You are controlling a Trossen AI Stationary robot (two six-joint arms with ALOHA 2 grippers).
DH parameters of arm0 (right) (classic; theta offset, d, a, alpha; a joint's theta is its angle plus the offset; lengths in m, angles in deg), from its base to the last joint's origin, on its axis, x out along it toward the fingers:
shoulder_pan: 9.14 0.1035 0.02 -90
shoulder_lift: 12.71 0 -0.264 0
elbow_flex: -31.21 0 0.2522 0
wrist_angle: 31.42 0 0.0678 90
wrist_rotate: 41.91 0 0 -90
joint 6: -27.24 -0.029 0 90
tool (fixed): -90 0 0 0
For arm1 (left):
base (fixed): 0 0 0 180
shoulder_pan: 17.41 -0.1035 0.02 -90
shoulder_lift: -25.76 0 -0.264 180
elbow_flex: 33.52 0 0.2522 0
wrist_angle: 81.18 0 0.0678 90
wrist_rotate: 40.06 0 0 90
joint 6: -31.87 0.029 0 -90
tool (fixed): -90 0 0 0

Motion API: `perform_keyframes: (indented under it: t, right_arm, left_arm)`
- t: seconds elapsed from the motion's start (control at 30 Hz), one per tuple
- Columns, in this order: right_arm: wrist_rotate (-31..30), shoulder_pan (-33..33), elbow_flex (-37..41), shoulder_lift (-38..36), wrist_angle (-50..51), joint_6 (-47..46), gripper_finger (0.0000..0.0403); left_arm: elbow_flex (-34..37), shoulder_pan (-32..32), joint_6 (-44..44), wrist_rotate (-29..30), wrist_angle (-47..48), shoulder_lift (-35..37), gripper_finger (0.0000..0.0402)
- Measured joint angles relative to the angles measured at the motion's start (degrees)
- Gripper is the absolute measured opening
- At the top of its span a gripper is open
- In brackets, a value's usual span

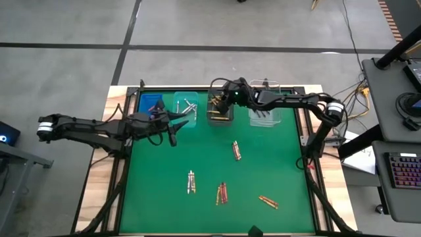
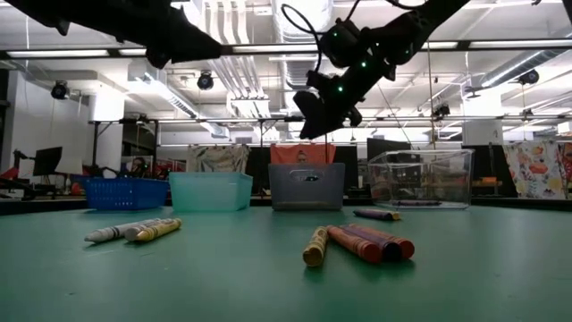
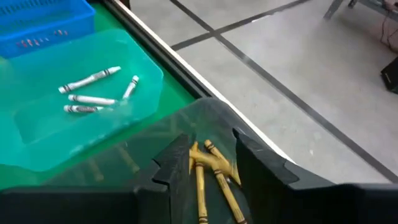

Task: Sort crayons
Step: Put the white crayon into the light blue bin

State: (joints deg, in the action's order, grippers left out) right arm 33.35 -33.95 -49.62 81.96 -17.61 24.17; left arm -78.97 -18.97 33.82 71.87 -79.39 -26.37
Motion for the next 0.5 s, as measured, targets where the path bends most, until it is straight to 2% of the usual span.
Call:
perform_keyframes:
  t: [0.33, 0.5]
  right_arm:
    - [0.35, 5.61, 0.0, -2.7, 0.04, -1.46, 0.012]
    - [0.37, 10.13, 0.0, -2.75, 0.16, -1.53, 0.0111]
  left_arm:
    - [0.0, 0.04, -7.45, -0.88, 7.93, -2.71, 0.0114]
    - [-0.29, 0.06, -7.5, -8.05, 8.5, -5.12, 0.0114]
